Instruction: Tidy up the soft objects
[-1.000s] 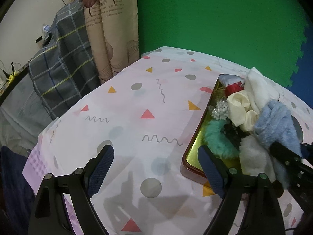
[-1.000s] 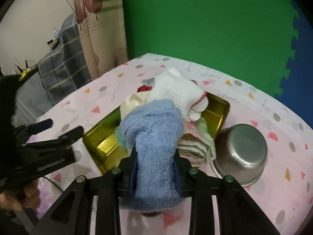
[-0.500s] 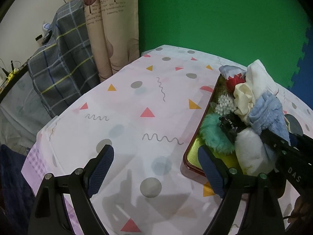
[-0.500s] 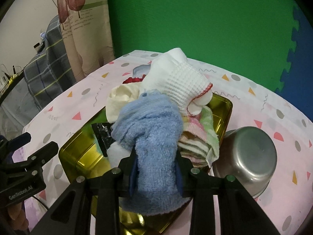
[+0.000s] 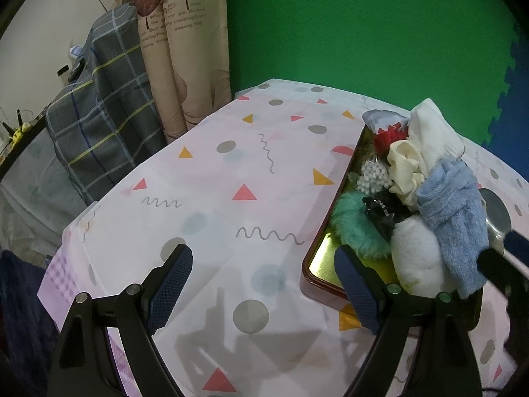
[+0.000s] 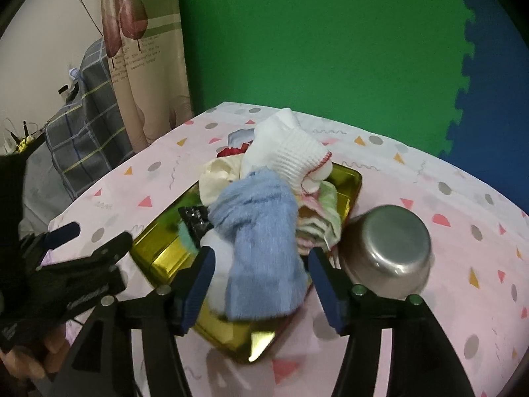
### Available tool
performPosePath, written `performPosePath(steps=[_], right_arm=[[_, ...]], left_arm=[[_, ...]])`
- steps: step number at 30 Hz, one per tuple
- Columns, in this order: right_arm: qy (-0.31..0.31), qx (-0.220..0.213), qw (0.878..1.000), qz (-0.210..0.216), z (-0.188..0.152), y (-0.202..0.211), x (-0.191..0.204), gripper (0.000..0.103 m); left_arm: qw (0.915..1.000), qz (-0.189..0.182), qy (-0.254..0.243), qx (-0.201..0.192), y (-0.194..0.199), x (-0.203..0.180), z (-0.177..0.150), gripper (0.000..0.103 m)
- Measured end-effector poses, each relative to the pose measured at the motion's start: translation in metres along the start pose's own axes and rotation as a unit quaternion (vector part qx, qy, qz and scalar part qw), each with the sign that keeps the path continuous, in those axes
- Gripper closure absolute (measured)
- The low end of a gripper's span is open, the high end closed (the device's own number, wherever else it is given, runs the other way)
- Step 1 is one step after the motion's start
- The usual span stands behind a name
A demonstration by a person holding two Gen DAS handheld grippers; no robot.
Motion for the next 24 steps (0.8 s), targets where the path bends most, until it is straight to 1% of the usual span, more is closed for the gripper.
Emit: performPosePath(steps=[4, 9, 17, 24], right_arm=[[0.011, 0.007, 1.000, -0.010, -0.014, 0.012, 0.006, 0.042], [0.011, 0.023, 1.000, 0.007, -0.031, 0.014, 0.013, 0.042], [0.012, 0.040, 0.999, 0.013, -0.041, 0.007, 0.020, 0.042], [0.020, 0.045, 0.999, 0.015, -0.043, 0.005, 0.024, 0.042]], left_arm=[[1.0000, -0.001, -0.002, -0.001, 0.001, -0.001, 0.000, 0.018], [1.0000, -0.004, -0.005, -0.002, 0.003, -0.003, -0.001, 0.018], [0.9999, -0.010, -0.005, 0.000, 0.003, -0.004, 0.000, 0.018], [0.9999, -0.012, -0.003, -0.001, 0.003, -0.004, 0.000, 0.016]])
Point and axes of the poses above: each gripper's, at about its wrist camera, not at the fingertips, and y roughly against the way its jaws point, x to its left, z to its top, the point moved 1 cm from there along -y, roughly the way its jaws point, and after that the axes turned 2 degrees about y, right-handed, at the moved point
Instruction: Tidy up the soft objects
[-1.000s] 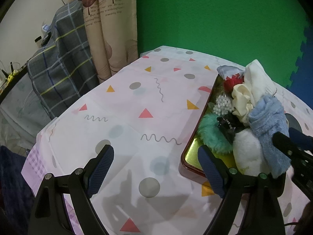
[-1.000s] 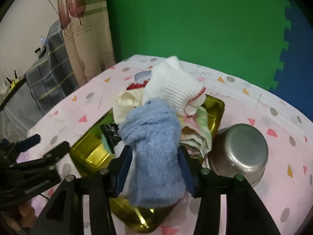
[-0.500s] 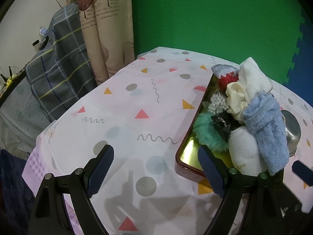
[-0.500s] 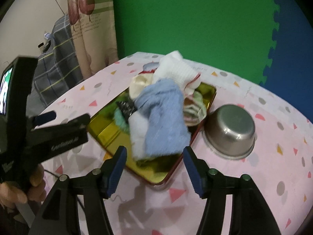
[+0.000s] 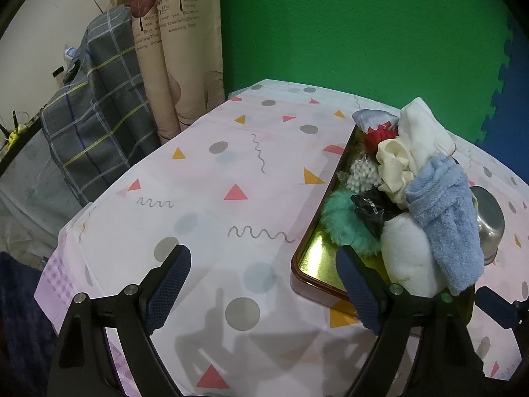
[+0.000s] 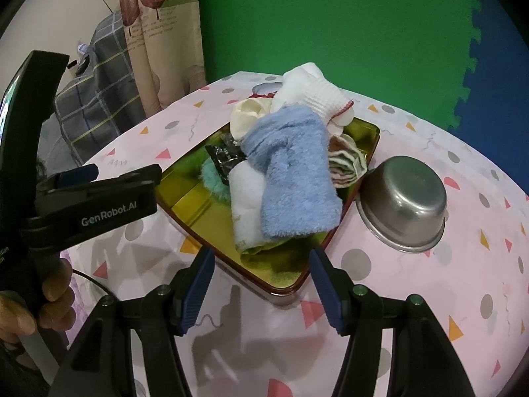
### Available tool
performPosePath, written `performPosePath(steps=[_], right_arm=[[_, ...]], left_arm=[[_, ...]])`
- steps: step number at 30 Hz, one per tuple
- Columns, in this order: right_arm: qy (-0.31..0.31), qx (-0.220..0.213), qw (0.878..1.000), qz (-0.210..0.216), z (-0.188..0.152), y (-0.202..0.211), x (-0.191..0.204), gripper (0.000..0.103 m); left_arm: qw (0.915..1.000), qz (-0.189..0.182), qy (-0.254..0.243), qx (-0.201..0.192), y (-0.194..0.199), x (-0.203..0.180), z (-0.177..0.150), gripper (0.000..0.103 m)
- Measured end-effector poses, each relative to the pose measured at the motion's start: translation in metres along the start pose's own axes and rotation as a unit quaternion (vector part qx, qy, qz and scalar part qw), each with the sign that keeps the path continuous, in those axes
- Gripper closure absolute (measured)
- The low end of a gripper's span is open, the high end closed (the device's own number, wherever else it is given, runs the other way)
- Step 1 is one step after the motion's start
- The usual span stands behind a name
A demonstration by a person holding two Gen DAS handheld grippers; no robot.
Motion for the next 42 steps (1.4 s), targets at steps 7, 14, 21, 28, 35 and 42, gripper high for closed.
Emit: performPosePath(steps=[7, 14, 21, 28, 35, 42], right_arm=[[0.002, -0.001, 1.000, 0.000, 0.0000, -0.0001, 0.0002, 0.042], [0.000, -0.005, 1.000, 0.001, 0.0021, 0.0022, -0.0002, 0.042], [-0.001, -0.007, 1.000, 0.002, 0.0027, 0.0030, 0.0001, 0.042], [0.000, -0.006, 1.000, 0.003, 0.0022, 0.0025, 0.0013, 0.042], [0.000, -0.006, 1.000, 0.005, 0.0020, 0.0022, 0.0028, 0.042], [-0.001, -0.007, 1.000, 0.005, 0.0021, 0.0023, 0.0027, 0.042]], left_arm=[[1.0000, -0.001, 0.003, 0.001, -0.0006, -0.0003, -0.0002, 0.016], [1.0000, -0.001, 0.003, 0.002, -0.0003, -0.0006, -0.0008, 0.016], [1.0000, -0.001, 0.001, 0.002, 0.0003, -0.0016, -0.0007, 0.016], [1.0000, 0.000, 0.000, 0.002, 0.0007, -0.0019, -0.0008, 0.016], [1.0000, -0.001, -0.001, 0.002, 0.0008, -0.0025, -0.0010, 0.016], [1.0000, -0.002, 0.000, -0.004, 0.0014, -0.0029, -0.0008, 0.016]])
Point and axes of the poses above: each gripper's, at about its wrist camera, not at the fingertips, and y roughly against the way its jaws point, x to its left, z to its top, the point moved 1 cm from there along -y, roughly the way its jaws point, and after that the axes turned 2 degrees about y, right-handed, at the moved point
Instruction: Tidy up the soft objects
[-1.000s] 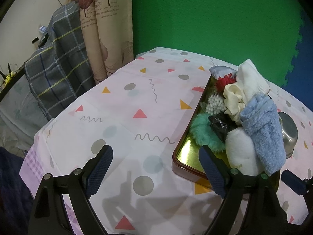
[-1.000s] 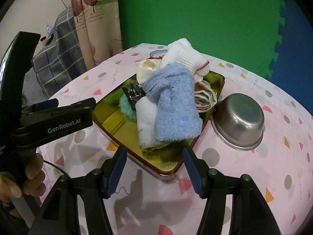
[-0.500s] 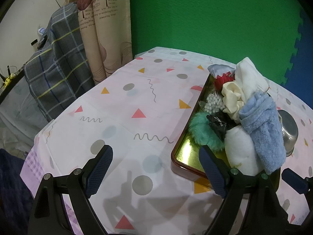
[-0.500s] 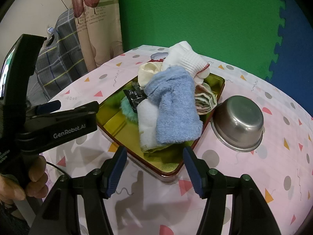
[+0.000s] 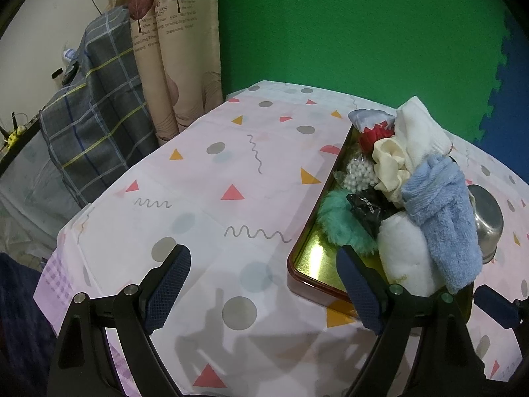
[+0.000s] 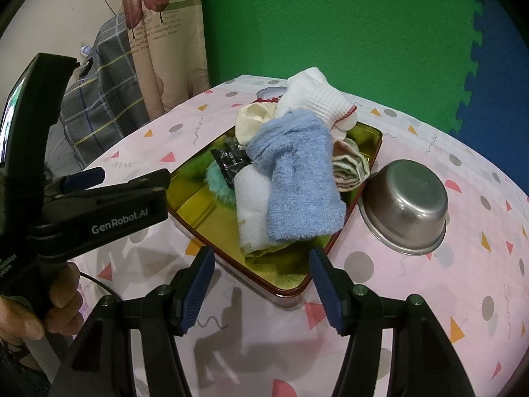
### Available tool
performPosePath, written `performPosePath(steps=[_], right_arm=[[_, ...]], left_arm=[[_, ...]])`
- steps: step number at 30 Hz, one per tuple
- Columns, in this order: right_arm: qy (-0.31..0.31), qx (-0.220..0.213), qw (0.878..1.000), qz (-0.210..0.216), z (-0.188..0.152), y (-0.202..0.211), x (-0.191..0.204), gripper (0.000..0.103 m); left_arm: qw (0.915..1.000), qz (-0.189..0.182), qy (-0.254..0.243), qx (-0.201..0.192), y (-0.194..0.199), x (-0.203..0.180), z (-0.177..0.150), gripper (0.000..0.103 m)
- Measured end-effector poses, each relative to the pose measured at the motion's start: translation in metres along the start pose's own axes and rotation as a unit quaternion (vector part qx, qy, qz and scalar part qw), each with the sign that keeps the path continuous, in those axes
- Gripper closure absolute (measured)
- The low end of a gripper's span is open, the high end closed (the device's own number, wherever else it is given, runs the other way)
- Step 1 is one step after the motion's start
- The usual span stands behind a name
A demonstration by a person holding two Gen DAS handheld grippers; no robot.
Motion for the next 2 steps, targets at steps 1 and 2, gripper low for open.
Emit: performPosePath(steps=[1, 2], right_arm=[[0.000, 0.000, 1.000, 0.000, 0.0001, 0.0001, -0.0003, 0.042], [0.001, 0.000, 1.000, 0.000, 0.0002, 0.0001, -0.0003, 0.042]], left_arm=[[1.0000, 0.000, -0.002, 0.000, -0.0002, -0.0004, 0.0004, 0.016], [1.0000, -0.001, -0.003, 0.000, -0.0001, -0.0006, 0.0004, 0.016]])
Point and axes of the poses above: each gripper's, at about its wrist camera, not at the fingertips, and y roughly against the way its jaws point, x to its left, z to its top, the point moved 1 cm from there along -y, roughly the way its jaws point, and after that the axes turned 2 degrees about y, right-handed, at the moved point
